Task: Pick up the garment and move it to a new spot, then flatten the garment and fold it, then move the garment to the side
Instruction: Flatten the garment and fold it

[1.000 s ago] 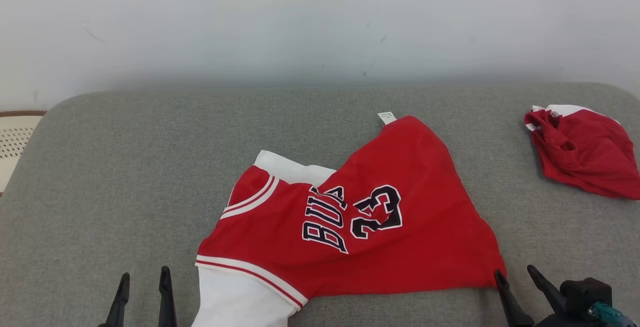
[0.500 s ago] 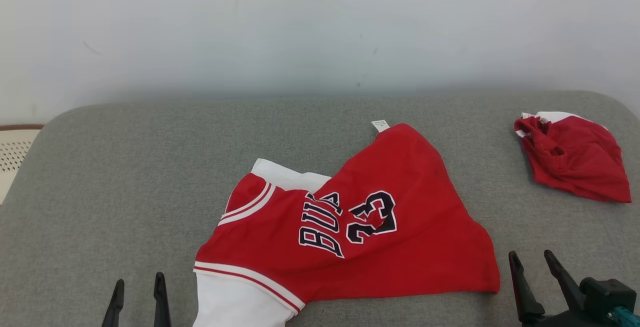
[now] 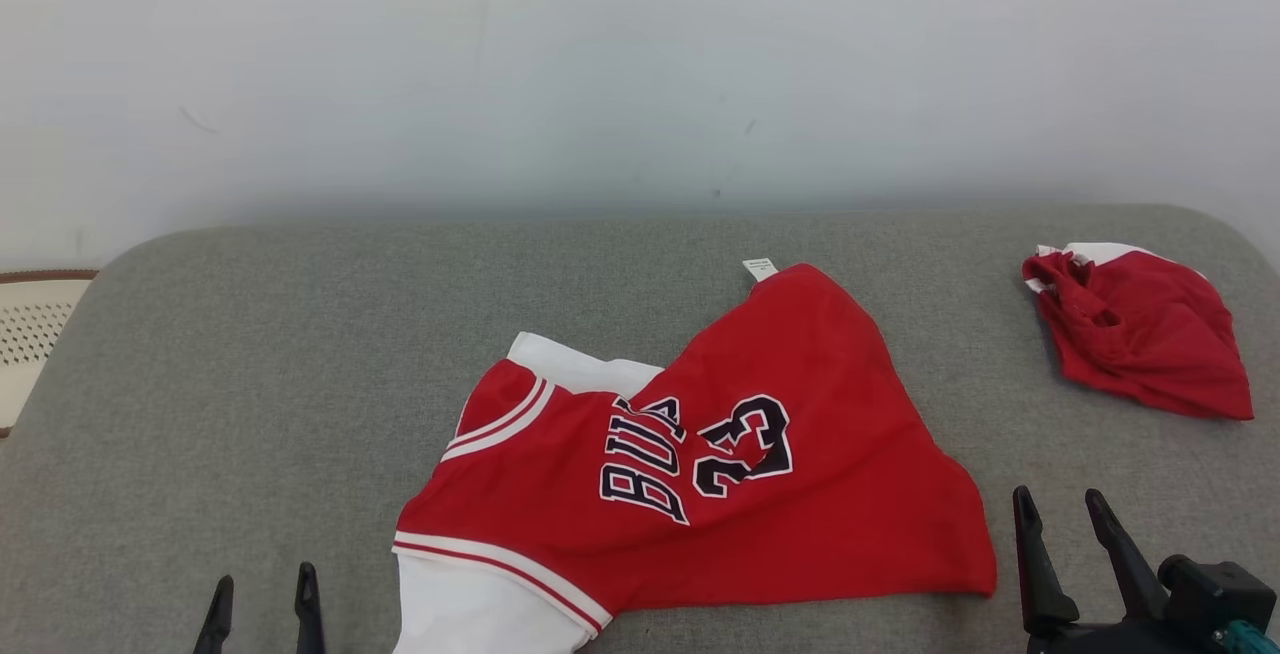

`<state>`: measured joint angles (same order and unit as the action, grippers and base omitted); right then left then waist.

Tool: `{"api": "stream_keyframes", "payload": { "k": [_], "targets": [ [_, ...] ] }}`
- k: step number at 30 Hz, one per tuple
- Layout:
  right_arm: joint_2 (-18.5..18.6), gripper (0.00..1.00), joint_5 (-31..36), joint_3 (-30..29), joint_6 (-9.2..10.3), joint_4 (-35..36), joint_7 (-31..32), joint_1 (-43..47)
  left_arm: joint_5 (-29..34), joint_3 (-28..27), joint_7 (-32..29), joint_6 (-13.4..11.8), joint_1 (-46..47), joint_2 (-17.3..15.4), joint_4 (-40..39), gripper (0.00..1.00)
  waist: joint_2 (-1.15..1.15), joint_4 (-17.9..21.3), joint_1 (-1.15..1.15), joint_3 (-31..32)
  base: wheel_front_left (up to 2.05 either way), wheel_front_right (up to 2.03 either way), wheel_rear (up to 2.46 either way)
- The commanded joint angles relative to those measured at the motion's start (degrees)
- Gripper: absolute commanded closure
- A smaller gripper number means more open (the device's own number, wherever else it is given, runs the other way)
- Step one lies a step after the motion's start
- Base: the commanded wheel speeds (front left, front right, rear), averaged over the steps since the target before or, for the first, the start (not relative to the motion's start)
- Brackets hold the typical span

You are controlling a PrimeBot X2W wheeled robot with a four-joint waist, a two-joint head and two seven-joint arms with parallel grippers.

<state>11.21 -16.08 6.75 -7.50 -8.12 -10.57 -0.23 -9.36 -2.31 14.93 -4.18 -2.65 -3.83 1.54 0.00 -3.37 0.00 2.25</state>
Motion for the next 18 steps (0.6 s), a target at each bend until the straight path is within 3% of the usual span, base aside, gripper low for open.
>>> {"api": "stream_keyframes", "payload": {
  "k": [1, 18],
  "targets": [
    [-0.2, 0.0, 0.5, -0.1, 0.02, 0.3, 0.1, 0.9, 0.4, -0.1, 0.2, -0.2, -1.1, -0.3, 0.2, 0.0, 0.0, 0.0, 0.0, 0.2, 0.0, 0.0, 0.0],
    [-2.0, 0.0, 0.5, 0.8, 0.02, 1.2, 0.4, 1.6, 2.6, 1.6, -1.8, -0.4, -2.4, -2.8, -0.8, 0.0, 0.0, -0.3, 0.0, 0.4, 0.0, 0.0, 0.0]
  ]
}}
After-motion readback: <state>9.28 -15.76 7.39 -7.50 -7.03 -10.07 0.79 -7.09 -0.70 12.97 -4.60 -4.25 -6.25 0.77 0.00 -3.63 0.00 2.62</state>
